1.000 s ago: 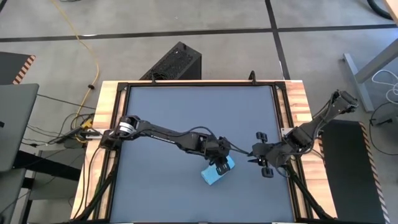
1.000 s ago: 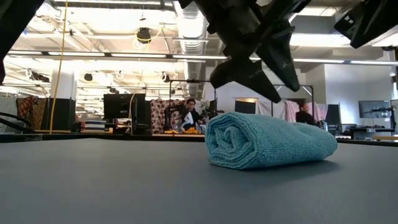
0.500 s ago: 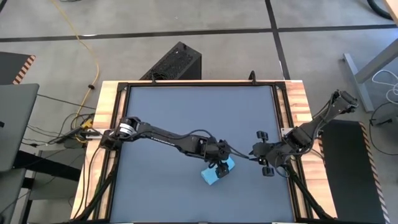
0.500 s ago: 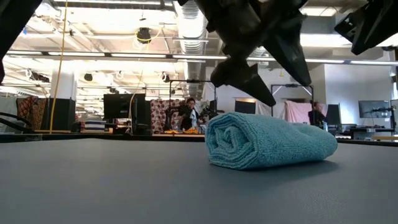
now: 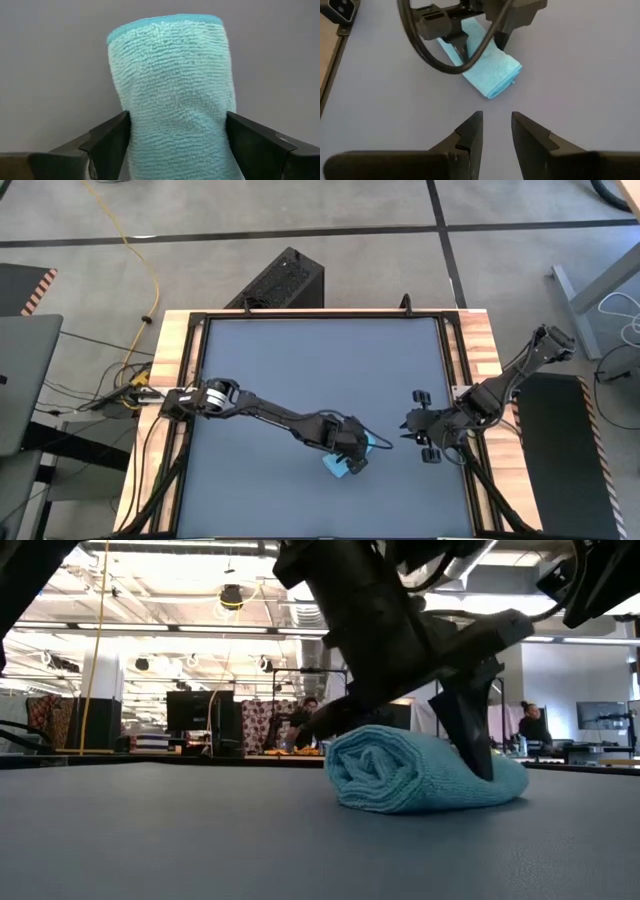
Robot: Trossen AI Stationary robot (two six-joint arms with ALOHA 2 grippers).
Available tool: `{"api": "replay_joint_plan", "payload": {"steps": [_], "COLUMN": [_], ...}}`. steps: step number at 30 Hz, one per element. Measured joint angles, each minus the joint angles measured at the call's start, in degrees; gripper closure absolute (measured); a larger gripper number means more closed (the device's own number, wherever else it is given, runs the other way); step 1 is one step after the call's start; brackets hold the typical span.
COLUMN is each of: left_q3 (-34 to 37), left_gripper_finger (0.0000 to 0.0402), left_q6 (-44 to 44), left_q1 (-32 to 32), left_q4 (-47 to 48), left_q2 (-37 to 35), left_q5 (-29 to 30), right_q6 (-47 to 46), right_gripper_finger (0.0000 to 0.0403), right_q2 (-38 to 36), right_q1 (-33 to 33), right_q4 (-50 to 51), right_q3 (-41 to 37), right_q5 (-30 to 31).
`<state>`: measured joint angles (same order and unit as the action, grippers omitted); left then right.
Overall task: Roll towel into tight, uniform cylinder
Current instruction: Move the blue microfiber cloth to the middle left of the table
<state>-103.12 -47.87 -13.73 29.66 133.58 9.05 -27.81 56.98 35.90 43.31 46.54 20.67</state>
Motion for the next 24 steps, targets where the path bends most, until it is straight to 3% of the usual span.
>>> {"api": "replay_joint_plan", "payload": {"steps": [4, 7, 13, 16, 19, 24], "left_q3": [-0.15, -0.23, -0.13, -0.01, 0.33, 1.04], "left_gripper_finger": [0.0102, 0.0136, 0.0285, 0.0368, 0.038, 0.0373], "left_q6": [-5.29, -8.57, -13.67, -18.75, -25.73, -31.0], "left_q1": [-0.4, -0.58, -1.2, -2.34, -3.98, -5.44], "left_q4": [4.66, 10.59, 17.57, 25.03, 36.44, 52.46], "left_q2": [0.29, 0.04, -0.07, -0.67, -1.58, -2.46], "left_q5": [0.89, 1.8, 3.66, 8.02, 13.66, 14.61], "right_q6": [0.71, 1.08, 1.39, 1.48, 1.46, 2.05], "right_gripper_finger": [0.0275, 0.0275, 0.0275, 0.0275, 0.0275, 0.0275], "right_q2": [0.01, 0.01, 0.01, 0.01, 0.01, 0.01], "right_q1": [-0.08, -0.46, -1.71, -1.96, -1.84, -1.77], "right_q4": [-0.03, 0.04, 0.13, 0.18, 0.2, 0.19], "right_q3": [0.0, 0.0, 0.0, 0.0, 0.0, -0.02], "right_q5": [0.49, 0.49, 0.49, 0.49, 0.49, 0.49]}}
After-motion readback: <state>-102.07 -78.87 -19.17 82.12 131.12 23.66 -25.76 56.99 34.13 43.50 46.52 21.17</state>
